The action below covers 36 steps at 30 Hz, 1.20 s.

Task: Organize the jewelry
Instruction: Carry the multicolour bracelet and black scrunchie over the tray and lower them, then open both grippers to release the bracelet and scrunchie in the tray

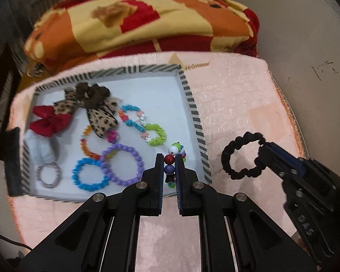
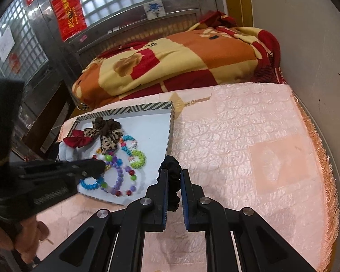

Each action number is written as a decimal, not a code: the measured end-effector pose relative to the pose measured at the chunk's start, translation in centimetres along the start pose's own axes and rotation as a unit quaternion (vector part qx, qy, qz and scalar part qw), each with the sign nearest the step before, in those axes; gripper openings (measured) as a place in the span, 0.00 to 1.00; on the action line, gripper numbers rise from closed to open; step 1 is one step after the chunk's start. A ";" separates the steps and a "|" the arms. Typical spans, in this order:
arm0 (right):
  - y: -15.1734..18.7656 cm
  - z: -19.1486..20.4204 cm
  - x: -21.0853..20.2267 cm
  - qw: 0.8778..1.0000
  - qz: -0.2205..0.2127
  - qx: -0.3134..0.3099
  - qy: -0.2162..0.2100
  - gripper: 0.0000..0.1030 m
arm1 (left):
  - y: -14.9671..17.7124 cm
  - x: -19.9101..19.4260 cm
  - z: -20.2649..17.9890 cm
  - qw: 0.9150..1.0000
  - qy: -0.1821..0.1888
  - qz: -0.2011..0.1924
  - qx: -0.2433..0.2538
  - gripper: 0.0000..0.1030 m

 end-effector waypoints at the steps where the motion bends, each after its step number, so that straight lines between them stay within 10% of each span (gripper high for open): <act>1: -0.2 0.1 0.1 1.000 0.000 0.000 0.000 0.10 | 0.2 0.9 0.3 1.000 0.001 0.009 -0.003 0.08; 18: -4.8 6.4 8.5 0.999 0.033 -0.038 -0.007 0.10 | 3.6 5.3 5.7 0.997 0.004 0.056 -0.045 0.08; 36: -5.7 5.0 18.1 0.992 0.075 -0.061 0.078 0.10 | 2.7 5.4 8.2 0.998 -0.022 0.049 -0.038 0.11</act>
Point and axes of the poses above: each gripper's, at about its wrist camera, not at the fingertips, and x roughly the way its jaws point, z to its left, y to its underside, the point moved 8 cm from there along x, roughly the way its jaws point, and after that the axes turned 10 degrees about x, right-handed, at the moved point
